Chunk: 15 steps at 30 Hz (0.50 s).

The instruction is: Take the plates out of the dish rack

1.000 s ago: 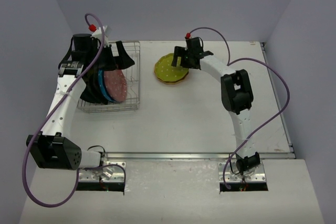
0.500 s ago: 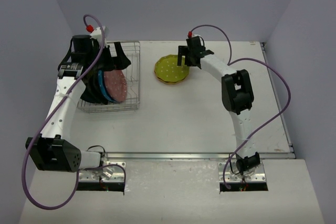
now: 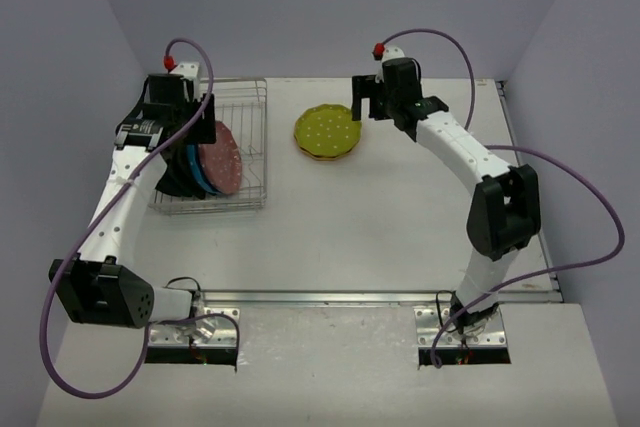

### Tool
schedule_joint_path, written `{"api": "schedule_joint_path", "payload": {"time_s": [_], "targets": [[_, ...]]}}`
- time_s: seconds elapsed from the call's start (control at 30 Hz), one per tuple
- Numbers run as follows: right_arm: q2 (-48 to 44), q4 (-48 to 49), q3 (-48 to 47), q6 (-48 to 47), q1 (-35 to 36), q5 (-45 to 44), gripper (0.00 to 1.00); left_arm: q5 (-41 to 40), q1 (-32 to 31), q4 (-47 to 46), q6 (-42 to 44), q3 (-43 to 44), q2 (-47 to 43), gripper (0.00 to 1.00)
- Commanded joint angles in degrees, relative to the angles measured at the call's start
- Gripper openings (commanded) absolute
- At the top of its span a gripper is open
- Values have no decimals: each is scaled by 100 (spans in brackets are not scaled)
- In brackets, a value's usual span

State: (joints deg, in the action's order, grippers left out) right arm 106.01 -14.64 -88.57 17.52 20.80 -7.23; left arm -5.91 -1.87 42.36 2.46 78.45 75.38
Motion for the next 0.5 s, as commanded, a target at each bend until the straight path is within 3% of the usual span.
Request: {"api": "schedule_joint_path", "payload": {"time_s": [0.0, 0.17, 0.47], "targets": [[-601, 168, 702, -214, 3, -69, 99, -883, -409, 21, 200, -155, 82, 61], [-876, 127, 1208, -143, 3, -192, 99, -1488, -982, -53, 158, -251, 189, 61], [-1167, 94, 1718, -5, -4, -227, 99, -1947, -1026, 206, -59, 94, 894, 65]]}}
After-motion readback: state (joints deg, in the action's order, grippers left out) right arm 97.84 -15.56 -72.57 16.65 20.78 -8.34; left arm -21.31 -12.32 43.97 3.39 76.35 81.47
